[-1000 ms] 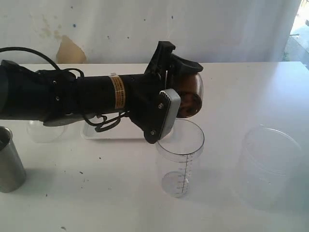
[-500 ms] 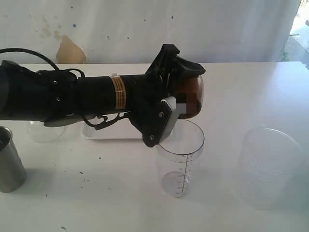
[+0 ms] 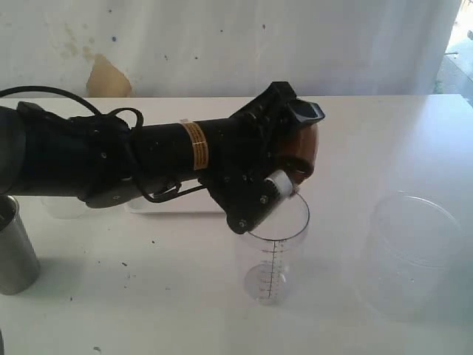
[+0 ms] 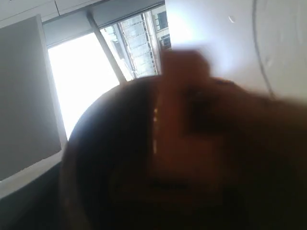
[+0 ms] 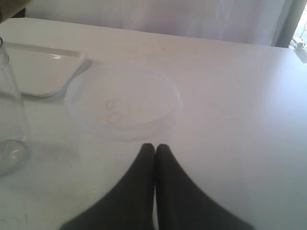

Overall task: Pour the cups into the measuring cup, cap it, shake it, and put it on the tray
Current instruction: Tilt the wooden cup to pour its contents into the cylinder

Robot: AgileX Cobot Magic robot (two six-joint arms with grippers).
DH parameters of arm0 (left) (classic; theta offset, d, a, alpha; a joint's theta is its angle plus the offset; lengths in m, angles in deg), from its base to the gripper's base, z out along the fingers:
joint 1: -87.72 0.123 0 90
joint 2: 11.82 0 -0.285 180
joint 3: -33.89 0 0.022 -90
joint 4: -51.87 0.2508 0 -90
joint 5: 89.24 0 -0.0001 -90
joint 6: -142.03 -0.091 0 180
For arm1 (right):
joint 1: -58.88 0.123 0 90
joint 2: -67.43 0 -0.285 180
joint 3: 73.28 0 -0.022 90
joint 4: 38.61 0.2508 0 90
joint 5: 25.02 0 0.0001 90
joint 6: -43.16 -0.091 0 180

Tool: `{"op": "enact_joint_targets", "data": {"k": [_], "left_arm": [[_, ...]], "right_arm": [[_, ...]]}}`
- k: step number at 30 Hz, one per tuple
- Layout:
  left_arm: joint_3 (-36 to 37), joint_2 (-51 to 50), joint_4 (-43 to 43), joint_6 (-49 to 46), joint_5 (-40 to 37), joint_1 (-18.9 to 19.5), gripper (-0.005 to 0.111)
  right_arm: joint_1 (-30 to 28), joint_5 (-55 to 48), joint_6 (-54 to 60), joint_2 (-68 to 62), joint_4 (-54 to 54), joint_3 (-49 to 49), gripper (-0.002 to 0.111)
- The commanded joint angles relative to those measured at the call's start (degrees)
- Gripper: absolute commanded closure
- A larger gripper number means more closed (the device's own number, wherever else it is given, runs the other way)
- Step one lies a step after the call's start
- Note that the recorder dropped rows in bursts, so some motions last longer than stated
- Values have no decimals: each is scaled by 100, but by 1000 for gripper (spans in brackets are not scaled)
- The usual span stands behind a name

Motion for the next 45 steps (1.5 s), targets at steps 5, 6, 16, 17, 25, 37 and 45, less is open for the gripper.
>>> {"op": "enact_joint_targets", "data": {"k": [5,6,16,17,25,37,45], "left_arm": [[-44,69,-619,29,750,-24,107],[-44,69,-619,29,810,-24,107],[-44,69,-619,29,938,-24,107],[-34,69,-619,29,938,-24,107],[-23,69,-557,29,726,-24,107],[433,336,-488,-12,664,-24,107],[670,374,-260,-40,673,-24,107]], "right_arm": [[22,8,1,28,-26,20,108],[22,8,1,28,-26,20,108],[22,8,1,28,-26,20,108],[22,8,1,28,-26,20,108],[22,8,1,28,-26,20,108],[22,8,1,28,-26,20,108],[22,8,1,28,-26,20,108]]}}
